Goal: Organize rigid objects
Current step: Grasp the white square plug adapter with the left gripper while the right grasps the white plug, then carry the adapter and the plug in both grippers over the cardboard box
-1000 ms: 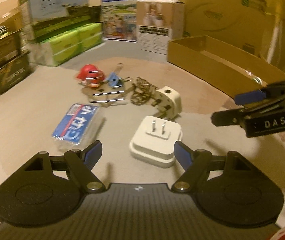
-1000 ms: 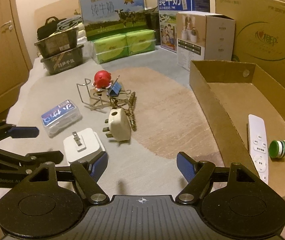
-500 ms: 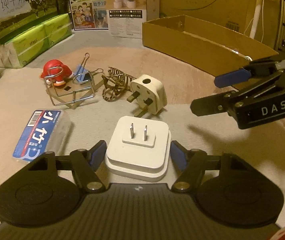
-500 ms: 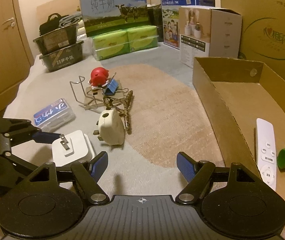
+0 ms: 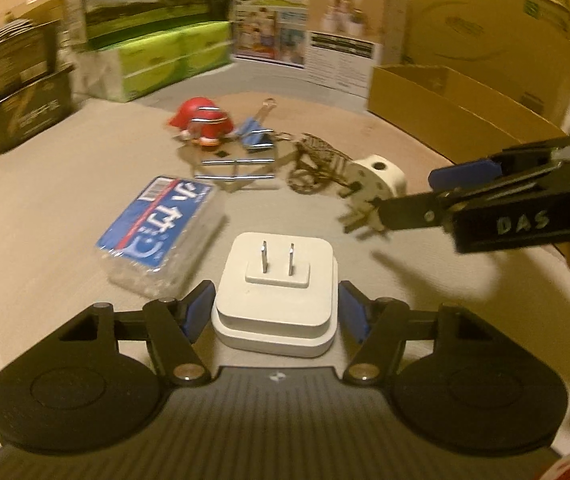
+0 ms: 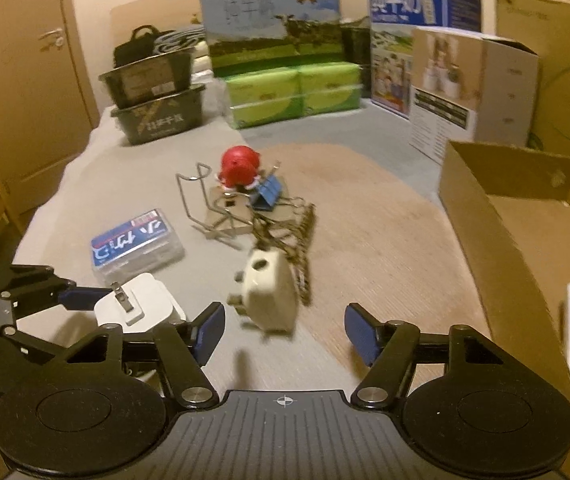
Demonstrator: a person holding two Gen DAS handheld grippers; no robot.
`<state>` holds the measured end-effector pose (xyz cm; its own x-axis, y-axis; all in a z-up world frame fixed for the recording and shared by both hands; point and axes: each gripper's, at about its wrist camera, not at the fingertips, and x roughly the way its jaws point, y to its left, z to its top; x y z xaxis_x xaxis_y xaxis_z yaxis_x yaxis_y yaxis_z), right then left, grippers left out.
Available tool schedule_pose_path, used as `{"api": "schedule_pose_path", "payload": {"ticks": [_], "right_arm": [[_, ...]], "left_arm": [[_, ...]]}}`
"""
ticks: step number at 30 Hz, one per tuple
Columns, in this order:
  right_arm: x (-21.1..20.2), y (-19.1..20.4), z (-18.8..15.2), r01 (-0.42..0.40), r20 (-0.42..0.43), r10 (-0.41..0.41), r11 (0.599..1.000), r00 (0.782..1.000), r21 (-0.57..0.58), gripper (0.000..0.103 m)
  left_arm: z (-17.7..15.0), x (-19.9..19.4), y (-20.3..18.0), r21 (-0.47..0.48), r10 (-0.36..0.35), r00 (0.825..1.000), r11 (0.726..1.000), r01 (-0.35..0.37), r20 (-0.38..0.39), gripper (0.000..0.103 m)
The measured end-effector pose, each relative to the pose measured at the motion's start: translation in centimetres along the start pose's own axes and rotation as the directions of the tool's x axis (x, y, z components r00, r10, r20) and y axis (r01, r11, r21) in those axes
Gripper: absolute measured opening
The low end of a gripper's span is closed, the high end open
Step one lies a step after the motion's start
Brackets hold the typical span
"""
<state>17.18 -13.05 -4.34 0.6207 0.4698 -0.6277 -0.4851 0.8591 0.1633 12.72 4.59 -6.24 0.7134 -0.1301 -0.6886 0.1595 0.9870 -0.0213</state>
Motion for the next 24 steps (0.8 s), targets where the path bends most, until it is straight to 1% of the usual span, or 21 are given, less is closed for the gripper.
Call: {"api": "schedule_pose_path", "payload": {"ticks": [6, 8, 10, 16, 24], "right_arm": [[2.1, 0.9, 0.3, 0.0, -0.007, 0.0, 0.999, 1.0, -0.032, 0.064], [2.6, 1.1, 0.3, 0.006, -0.004, -0.007, 0.999, 1.0, -0.043, 0.061], [3.1, 1.2, 0.4, 0.007, -0.004, -0.007, 0.999, 1.0, -0.048, 0.053], [3.7, 1.7, 0.7, 0.032, 0.015, -0.031, 0.996, 0.999, -0.078, 0.041], [3.0, 1.9, 0.3, 0.056, 0.024, -0.054, 0.995, 0.998, -0.084, 0.037]], "left_arm": [[-0.2, -0.3, 0.1, -0.046, 0.03, 0.999, 0.999, -0.029, 0.025, 0.064], [-0.2, -0.2, 0.1, -0.048, 0.031, 0.999, 0.998, -0.029, 0.032, 0.064], [-0.2, -0.1, 0.2, -0.054, 0.033, 0.999, 0.998, -0.031, 0.037, 0.064], [-0.2, 0.3, 0.1, -0.043, 0.039, 0.998, 0.998, -0.038, 0.043, 0.064], [0.1, 1.0, -0.2, -0.025, 0.041, 0.998, 0.999, -0.041, 0.036, 0.063]]}}
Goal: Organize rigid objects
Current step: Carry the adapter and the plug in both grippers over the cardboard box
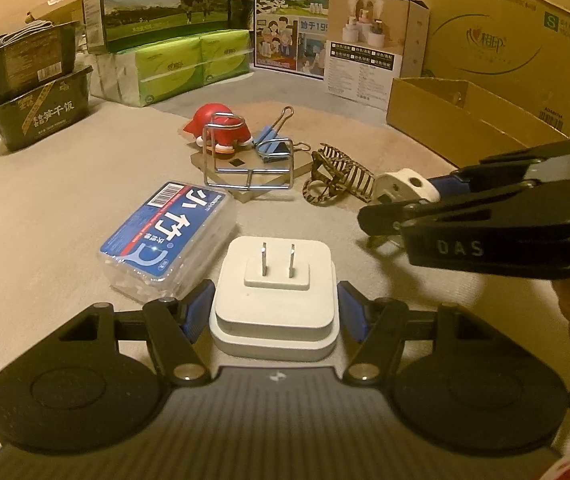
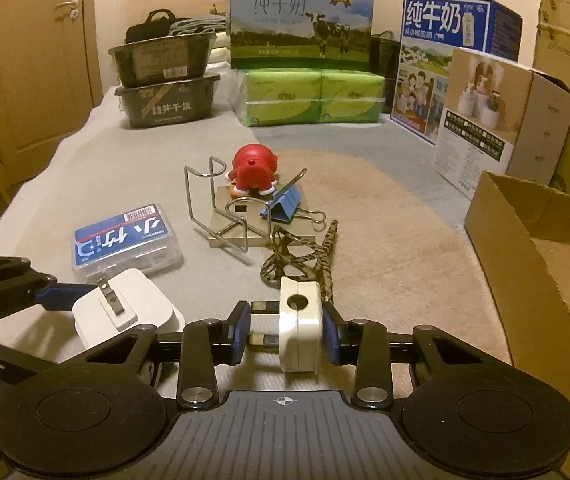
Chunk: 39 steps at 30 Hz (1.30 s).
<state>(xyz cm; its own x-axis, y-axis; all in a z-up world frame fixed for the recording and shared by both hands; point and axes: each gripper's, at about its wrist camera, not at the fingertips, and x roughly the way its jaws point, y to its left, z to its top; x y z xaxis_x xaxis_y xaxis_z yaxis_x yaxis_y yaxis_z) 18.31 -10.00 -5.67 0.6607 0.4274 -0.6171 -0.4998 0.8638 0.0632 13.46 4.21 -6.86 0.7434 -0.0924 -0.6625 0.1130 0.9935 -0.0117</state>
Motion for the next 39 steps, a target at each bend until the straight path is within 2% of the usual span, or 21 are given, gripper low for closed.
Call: {"api": "schedule_pose_path", "payload": {"ticks": [10, 26, 39], "right_arm": [[-2.5, -1.1, -0.8, 0.007, -0.005, -0.007, 0.997, 1.0, 0.08, 0.037], [-9.3, -2.6, -1.5, 0.058, 0.014, -0.061, 0.986, 0.998, 0.157, 0.037], [-15.3, -6.1, -1.7, 0.13, 0.048, -0.142, 0.97, 0.989, 0.206, 0.037]], "left_arm": [[-0.1, -1.0, -0.7, -0.002, 0.009, 1.0, 1.0, -0.009, -0.018, 0.062], [0.9, -6.0, -3.6, -0.022, 0.002, 1.0, 1.0, -0.002, -0.003, 0.062], [3.7, -8.9, -8.3, 0.006, -0.074, 0.996, 0.997, 0.074, 0.045, 0.062]]}}
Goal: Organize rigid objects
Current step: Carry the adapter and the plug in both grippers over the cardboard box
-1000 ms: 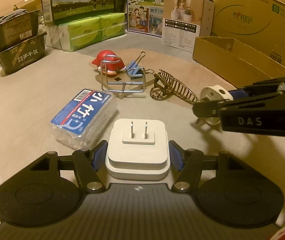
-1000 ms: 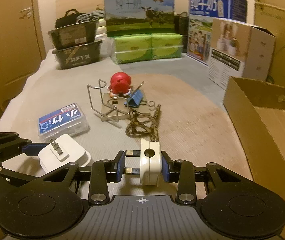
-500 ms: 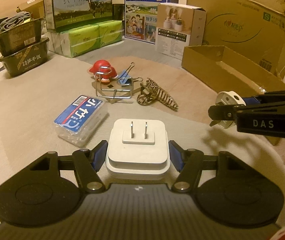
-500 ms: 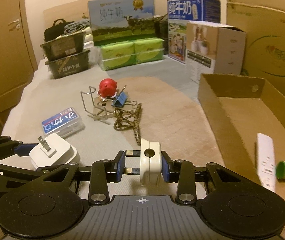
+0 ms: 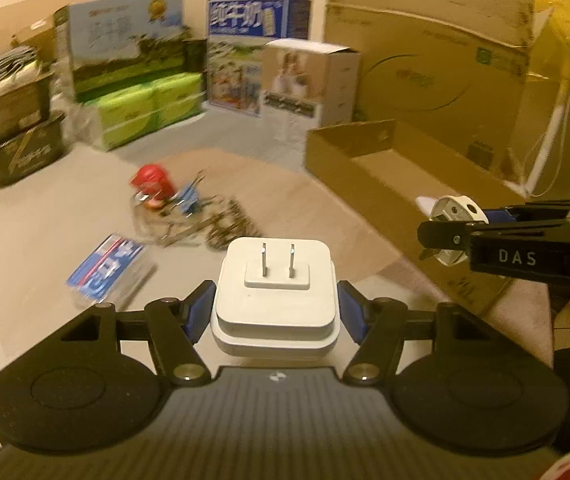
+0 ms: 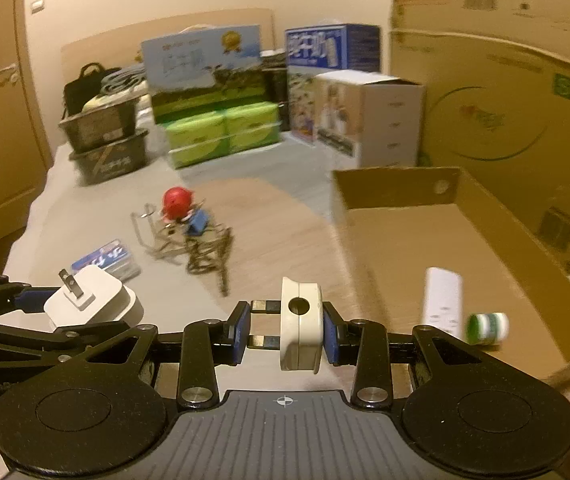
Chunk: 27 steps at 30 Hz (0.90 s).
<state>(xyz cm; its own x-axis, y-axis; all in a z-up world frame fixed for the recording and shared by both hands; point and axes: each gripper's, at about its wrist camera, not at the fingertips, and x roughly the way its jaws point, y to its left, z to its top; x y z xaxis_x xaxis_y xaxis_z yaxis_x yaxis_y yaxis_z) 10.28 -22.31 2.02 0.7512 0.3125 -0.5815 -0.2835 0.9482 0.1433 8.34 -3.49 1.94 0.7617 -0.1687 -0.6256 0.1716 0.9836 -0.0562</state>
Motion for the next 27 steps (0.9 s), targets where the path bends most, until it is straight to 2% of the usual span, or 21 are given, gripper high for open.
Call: {"api": "schedule_pose_path", "payload": {"ticks": [12, 18, 27], "right_arm": [[-2.4, -7.6, 2.4, 0.099, 0.034, -0.101, 0.993, 0.994, 0.056, 0.037], [-1.6, -11.6, 3.4, 0.133, 0.019, -0.135, 0.988, 0.991, 0.073, 0.037], [1.4, -16.5, 4.6, 0.15, -0.009, -0.15, 0.985, 0.989, 0.09, 0.037]], "left_arm": [[5.4, 2.3, -6.2, 0.066, -0.099, 0.994, 0.993, 0.096, 0.049, 0.062], [8.1, 5.1, -9.1, 0.093, -0.133, 0.989, 0.987, 0.128, 0.057, 0.062], [10.7, 10.8, -12.0, 0.117, -0.147, 0.988, 0.983, 0.142, 0.036, 0.062]]}}
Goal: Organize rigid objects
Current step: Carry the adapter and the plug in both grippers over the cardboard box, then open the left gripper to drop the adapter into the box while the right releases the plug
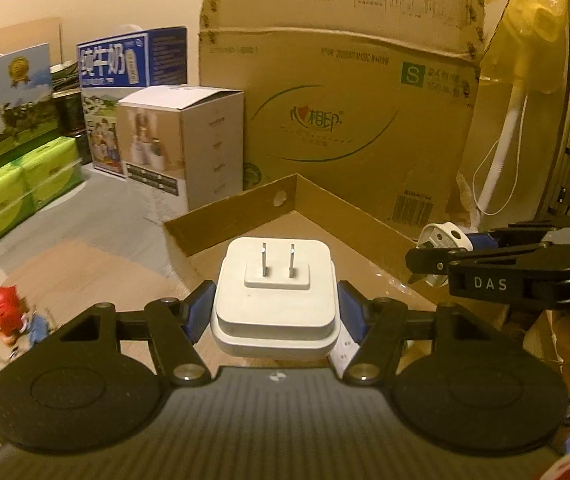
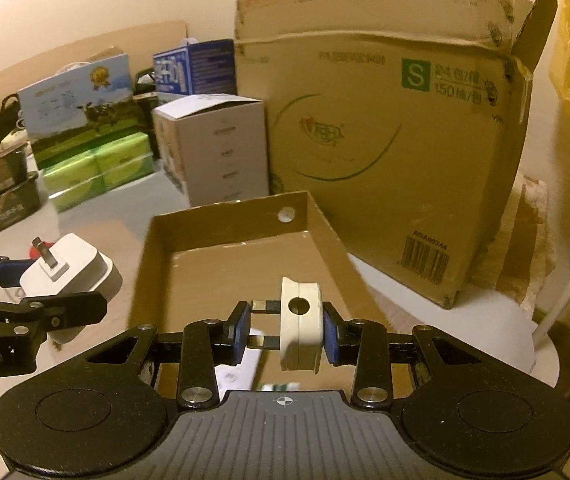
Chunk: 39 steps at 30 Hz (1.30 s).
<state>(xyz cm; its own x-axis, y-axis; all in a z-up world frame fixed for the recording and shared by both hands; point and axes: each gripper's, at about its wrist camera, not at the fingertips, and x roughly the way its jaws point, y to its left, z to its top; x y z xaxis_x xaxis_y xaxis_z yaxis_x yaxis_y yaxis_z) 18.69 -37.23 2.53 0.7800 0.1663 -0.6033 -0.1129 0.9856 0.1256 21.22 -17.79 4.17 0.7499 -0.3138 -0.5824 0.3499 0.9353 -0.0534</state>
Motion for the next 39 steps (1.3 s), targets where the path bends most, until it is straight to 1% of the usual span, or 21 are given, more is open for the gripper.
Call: {"api": "schedule_pose_path", "payload": {"ticks": [11, 20, 22, 24, 28, 39], "right_arm": [[5.0, -2.2, 1.1, -0.002, -0.033, 0.002, 1.0, 0.999, 0.003, 0.037], [6.8, -2.8, 1.1, 0.0, -0.047, 0.0, 1.0, 0.999, 0.015, 0.037], [6.8, -2.8, 1.1, 0.0, -0.049, 0.001, 1.0, 0.999, 0.017, 0.037], [6.8, -2.8, 1.1, -0.002, -0.05, 0.003, 1.0, 0.999, 0.02, 0.037], [6.7, -2.8, 0.9, -0.003, -0.052, 0.004, 1.0, 0.999, 0.024, 0.037], [6.6, -2.3, 1.2, -0.004, -0.048, 0.005, 1.0, 0.999, 0.019, 0.037]], "left_arm": [[0.7, 5.7, -0.2, 0.018, 0.009, 0.999, 1.0, -0.008, -0.039, 0.062], [0.8, 8.3, -0.2, 0.024, 0.021, 0.999, 1.0, -0.019, -0.05, 0.062], [0.9, 8.8, 0.0, 0.02, 0.023, 0.998, 1.0, -0.021, -0.063, 0.064], [0.9, 8.7, 0.1, 0.025, 0.038, 0.998, 0.999, -0.037, -0.055, 0.064], [0.9, 7.8, 0.6, 0.018, 0.046, 0.998, 0.999, -0.045, -0.044, 0.064], [0.5, 6.1, 1.1, 0.002, 0.039, 0.999, 0.999, -0.039, -0.037, 0.064]]}}
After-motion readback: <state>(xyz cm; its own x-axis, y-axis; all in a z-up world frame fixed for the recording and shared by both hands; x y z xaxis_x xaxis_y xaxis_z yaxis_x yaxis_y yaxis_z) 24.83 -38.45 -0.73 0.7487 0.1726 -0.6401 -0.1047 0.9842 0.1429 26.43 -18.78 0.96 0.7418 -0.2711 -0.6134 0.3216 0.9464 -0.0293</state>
